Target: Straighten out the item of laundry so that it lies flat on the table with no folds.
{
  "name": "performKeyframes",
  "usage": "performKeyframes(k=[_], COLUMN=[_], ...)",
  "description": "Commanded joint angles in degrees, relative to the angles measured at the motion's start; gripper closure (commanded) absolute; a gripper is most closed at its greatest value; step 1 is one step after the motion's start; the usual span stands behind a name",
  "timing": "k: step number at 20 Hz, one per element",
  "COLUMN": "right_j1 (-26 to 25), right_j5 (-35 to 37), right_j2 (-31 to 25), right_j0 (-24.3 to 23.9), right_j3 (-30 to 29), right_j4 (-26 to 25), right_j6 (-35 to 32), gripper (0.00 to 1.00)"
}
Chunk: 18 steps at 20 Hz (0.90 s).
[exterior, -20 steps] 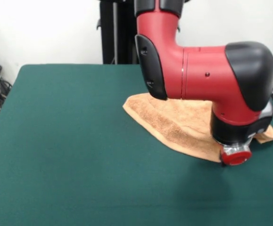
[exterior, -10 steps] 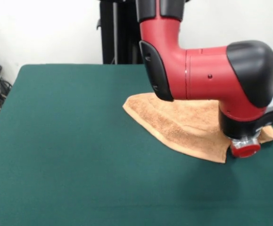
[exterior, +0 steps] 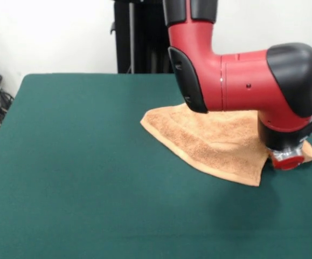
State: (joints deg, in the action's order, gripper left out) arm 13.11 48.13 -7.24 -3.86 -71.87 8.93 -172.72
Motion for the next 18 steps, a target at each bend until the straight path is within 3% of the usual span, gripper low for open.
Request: performKeyframes(k=[1,8,14,18], right_j1=[0.44,2.36,1.61,1.27], right_j5=[5.82,4.82,7.93,5.63], right_j2=[-2.89,-1.19,5.11,6.83], right_j0=[1.25,3.22,6.59,6.38], right_j3=[-5.32,-7.34,-2.37,-1.49], right_j4=[-1.11,-0.98,-3.73,-3.52], right_j6=[2.61,-0.66,-4.45,-4.21], gripper=[1.0,1.0,1.0,1.0])
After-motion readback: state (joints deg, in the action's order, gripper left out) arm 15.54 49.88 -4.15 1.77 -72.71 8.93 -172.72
